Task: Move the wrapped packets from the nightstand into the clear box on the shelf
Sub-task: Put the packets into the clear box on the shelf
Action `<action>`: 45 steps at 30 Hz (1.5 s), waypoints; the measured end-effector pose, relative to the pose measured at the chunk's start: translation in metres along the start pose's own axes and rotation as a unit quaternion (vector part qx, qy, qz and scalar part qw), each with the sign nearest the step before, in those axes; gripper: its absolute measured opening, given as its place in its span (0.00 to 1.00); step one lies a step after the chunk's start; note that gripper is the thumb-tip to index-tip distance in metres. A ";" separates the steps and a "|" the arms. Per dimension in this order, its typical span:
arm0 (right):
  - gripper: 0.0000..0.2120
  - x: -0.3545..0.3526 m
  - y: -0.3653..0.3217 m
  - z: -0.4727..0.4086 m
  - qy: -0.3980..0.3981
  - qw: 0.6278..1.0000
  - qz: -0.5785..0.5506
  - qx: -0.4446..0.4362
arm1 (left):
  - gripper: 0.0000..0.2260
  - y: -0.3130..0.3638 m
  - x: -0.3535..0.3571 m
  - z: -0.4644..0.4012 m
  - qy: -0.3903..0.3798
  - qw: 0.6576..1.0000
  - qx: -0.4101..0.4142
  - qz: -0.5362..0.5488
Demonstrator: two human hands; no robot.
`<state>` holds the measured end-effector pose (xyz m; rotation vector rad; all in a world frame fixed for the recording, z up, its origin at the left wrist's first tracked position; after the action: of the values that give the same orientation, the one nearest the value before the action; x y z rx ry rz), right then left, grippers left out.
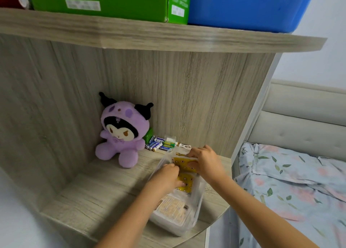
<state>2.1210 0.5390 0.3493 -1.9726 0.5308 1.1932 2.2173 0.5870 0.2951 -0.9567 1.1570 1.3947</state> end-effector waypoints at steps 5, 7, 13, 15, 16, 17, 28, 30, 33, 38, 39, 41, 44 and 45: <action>0.14 0.004 -0.002 -0.001 -0.020 0.999 0.039 0.015 | 0.20 0.001 -0.001 0.005 0.011 1.000 0.002 0.003; 0.13 0.004 -0.001 -0.001 -0.027 0.998 0.054 0.030 | 0.20 0.001 -0.001 0.006 0.012 1.000 0.001 0.002; 0.19 0.003 -0.002 0.000 -0.054 0.996 0.061 0.031 | 0.19 0.002 -0.004 0.015 0.032 0.999 0.005 -0.007; 0.23 -0.002 -0.004 0.006 -0.054 0.998 0.034 0.010 | 0.19 0.004 -0.006 0.021 0.051 0.998 0.010 -0.017; 0.23 -0.006 -0.005 0.010 -0.045 0.999 0.012 -0.001 | 0.19 0.004 -0.007 0.025 0.060 0.998 0.017 -0.021; 0.21 -0.011 -0.007 0.015 -0.030 0.999 -0.014 -0.012 | 0.19 0.005 -0.008 0.029 0.068 0.997 0.025 -0.020; 0.12 -0.047 0.029 0.077 0.037 0.993 -0.065 0.089 | 0.14 0.002 -0.020 0.057 0.067 0.996 0.055 0.006; 0.12 -0.045 0.031 0.088 0.043 0.989 -0.077 0.121 | 0.13 0.005 -0.022 0.060 0.064 0.995 0.076 -0.007; 0.12 -0.045 0.024 0.103 0.084 0.980 -0.101 0.153 | 0.11 0.005 -0.020 0.060 0.053 0.994 0.098 -0.023; 0.12 -0.034 0.006 0.133 0.107 0.970 -0.118 0.185 | 0.12 0.009 -0.012 0.049 0.019 0.986 0.151 -0.063; 0.12 -0.032 0.004 0.139 0.110 0.968 -0.120 0.191 | 0.13 0.010 -0.017 0.045 0.026 0.985 0.157 -0.066; 0.12 -0.029 0.000 0.147 0.115 0.964 -0.126 0.205 | 0.16 0.010 -0.032 0.034 0.058 0.981 0.165 -0.082; 0.11 -0.033 -0.005 0.146 0.138 0.956 -0.139 0.217 | 0.16 0.013 -0.057 0.016 0.119 0.974 0.168 -0.100; 0.10 -0.034 -0.007 0.142 0.147 0.953 -0.146 0.221 | 0.16 0.014 -0.064 0.010 0.136 0.973 0.164 -0.092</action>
<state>2.0294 0.6529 0.3421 -1.7640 0.5733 0.5409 2.2128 0.5832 0.3610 -1.0059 1.4121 0.9064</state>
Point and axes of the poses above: each hand's wrist, its own z-axis away from the middle knuckle, its own x-axis out of the palm, y = z × x, the point moved 8 cm from there along -z, towards the middle knuckle, and after that the axes turned 12 degrees about -z, right-handed, at the moved point
